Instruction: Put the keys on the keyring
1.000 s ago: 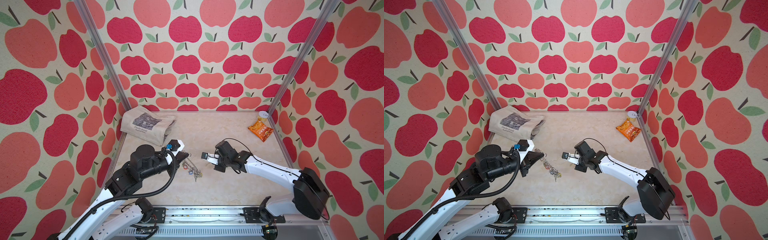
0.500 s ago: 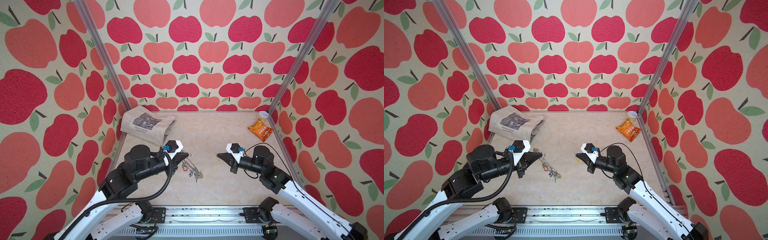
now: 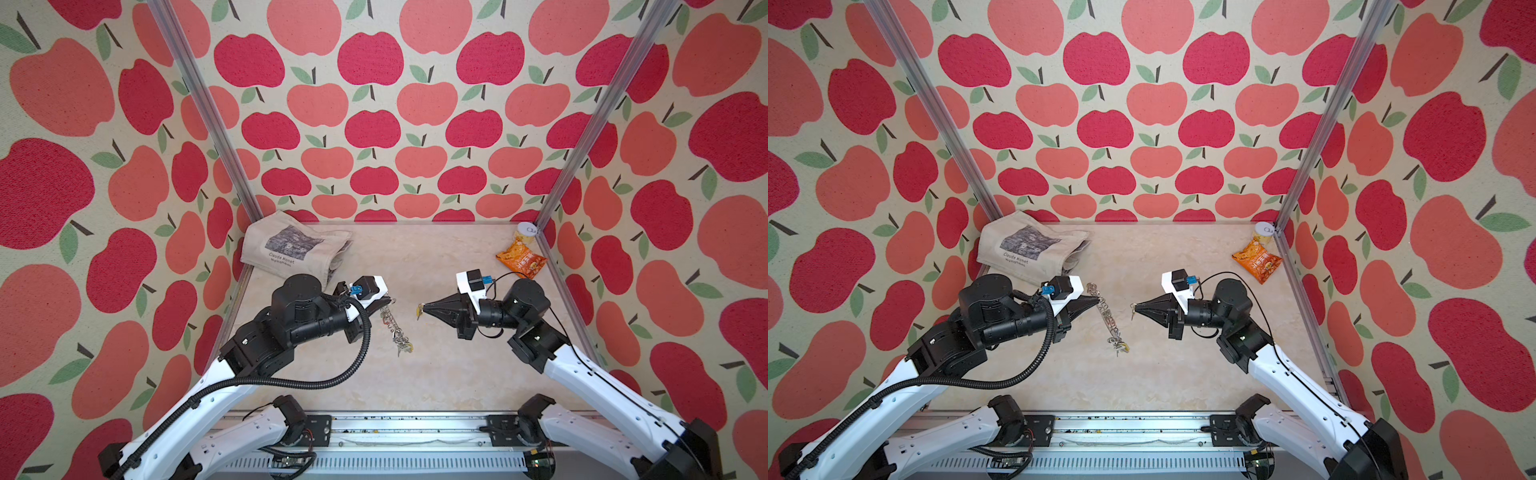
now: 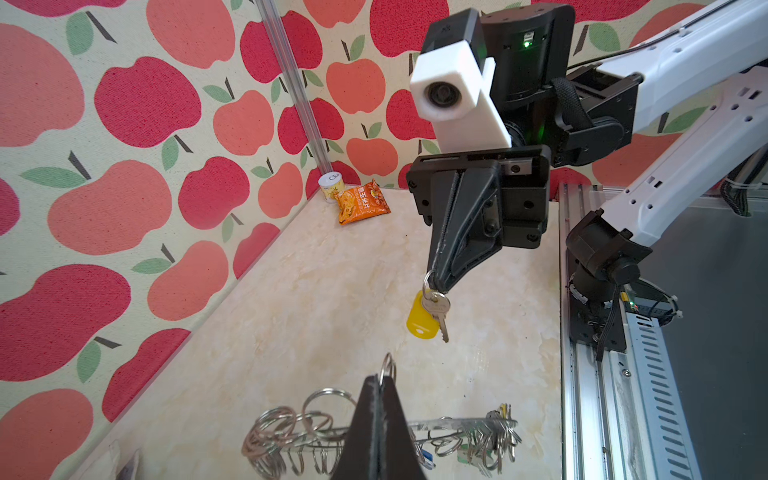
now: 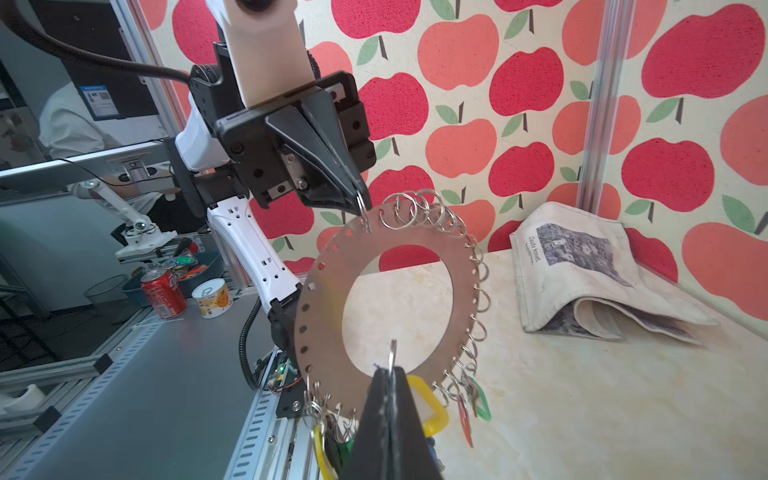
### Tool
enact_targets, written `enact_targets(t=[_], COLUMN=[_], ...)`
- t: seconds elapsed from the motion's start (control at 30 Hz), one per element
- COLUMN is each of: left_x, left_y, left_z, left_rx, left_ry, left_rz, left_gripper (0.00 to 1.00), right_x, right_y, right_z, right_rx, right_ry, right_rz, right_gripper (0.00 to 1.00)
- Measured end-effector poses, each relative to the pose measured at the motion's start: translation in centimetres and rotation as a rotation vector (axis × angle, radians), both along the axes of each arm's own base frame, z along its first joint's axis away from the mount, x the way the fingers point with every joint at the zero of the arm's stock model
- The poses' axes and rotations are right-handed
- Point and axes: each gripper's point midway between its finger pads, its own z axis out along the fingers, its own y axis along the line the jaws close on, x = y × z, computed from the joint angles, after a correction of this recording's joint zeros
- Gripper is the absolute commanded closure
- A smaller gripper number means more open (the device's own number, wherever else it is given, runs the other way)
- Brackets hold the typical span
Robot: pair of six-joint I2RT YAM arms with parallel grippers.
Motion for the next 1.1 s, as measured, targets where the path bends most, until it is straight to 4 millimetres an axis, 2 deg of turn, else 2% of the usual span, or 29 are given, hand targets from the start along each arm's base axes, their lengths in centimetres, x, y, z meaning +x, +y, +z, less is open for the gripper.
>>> enact_targets(t=[0.4,0.7,0.97,1.1], left_x=[-1.5,-1.9,-2.3,-2.1], left_y=[-0.7,-1.0,-1.2,-1.3], left_z=[2.3,3.0,3.2,3.2], left_rx=[-0.117,-0.212,-0.253,-0.257], left_ry=[-0.025,0.002,-0.005,-0.007], left_rz=[-0.082,-0.094,-0.083,-0.071], left_gripper=[1.0,1.0,1.0,1.0], right_x=[-1.6,-4.5,-4.8,-4.6], right_y=[-0.3,1.8,2.3,2.6], right_z=[4.6,5.3,6.7,6.7], right_rx=[0.092,0.129,0.179,0.18], right_ry=[-0.12,-0.148,-0.225,-0.256], right_rz=[0.07,0.111,0.009,-0.04], right_gripper=[1.0,1.0,1.0,1.0])
